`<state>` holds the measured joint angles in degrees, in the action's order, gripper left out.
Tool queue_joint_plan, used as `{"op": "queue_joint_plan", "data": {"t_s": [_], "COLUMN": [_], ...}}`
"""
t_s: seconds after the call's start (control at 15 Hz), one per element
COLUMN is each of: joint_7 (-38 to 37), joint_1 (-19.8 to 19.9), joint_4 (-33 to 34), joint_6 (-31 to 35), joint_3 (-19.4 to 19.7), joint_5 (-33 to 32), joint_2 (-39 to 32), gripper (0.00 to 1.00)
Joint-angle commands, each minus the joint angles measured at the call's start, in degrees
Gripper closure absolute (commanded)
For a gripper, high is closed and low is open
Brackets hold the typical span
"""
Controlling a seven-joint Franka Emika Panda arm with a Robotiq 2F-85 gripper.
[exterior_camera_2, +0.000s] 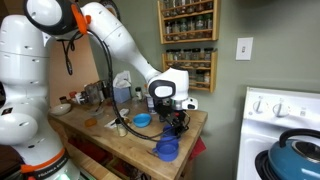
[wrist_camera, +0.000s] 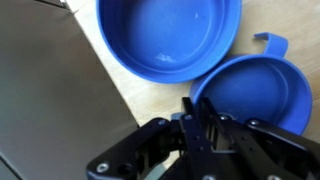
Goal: Pour the contents from the furthest cup into the blue bowl
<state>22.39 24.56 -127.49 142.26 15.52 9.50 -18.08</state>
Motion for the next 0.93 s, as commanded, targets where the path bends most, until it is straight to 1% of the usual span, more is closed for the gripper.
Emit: {"op": "queue_joint_plan", "data": {"t_s": [0.0, 0.07, 0.13, 0.2, 0.27, 0.33, 0.4, 0.47, 0.53, 0.67, 0.73, 0.8, 0.87], "joint_7": [1.28, 1.34, 1.35, 1.3, 1.28, 1.25, 1.23, 1.2, 1.21, 1.3, 1.33, 1.35, 1.38], "joint_1": [1.27, 1.34, 1.38, 1.39, 1.39, 1.39, 1.4, 1.4, 1.41, 1.43, 1.44, 1.45, 1.48], "joint_4": [0.48, 0.48, 0.48, 0.47, 0.44, 0.43, 0.41, 0.42, 0.42, 0.4, 0.39, 0.4, 0.42], "joint_6": [-1.53, -1.53, -1.56, -1.59, -1.58, -1.62, -1.64, -1.67, -1.72, -1.73, -1.7, -1.73, -1.73], "joint_3": [-0.77, -0.79, -0.8, -0.8, -0.84, -0.87, -0.88, -0.89, -0.92, -1.03, -1.1, -1.14, -1.21], "joint_5": [0.25, 0.31, 0.38, 0.36, 0.37, 0.39, 0.36, 0.36, 0.41, 0.57, 0.67, 0.72, 0.8], "joint_2": [-0.27, -0.26, -0.27, -0.32, -0.35, -0.39, -0.41, -0.45, -0.47, -0.52, -0.51, -0.53, -0.57], "gripper": [0.91, 0.94, 1.0, 0.96, 0.9, 0.72, 0.68, 0.6, 0.56, 0.53, 0.57, 0.66, 0.82]}}
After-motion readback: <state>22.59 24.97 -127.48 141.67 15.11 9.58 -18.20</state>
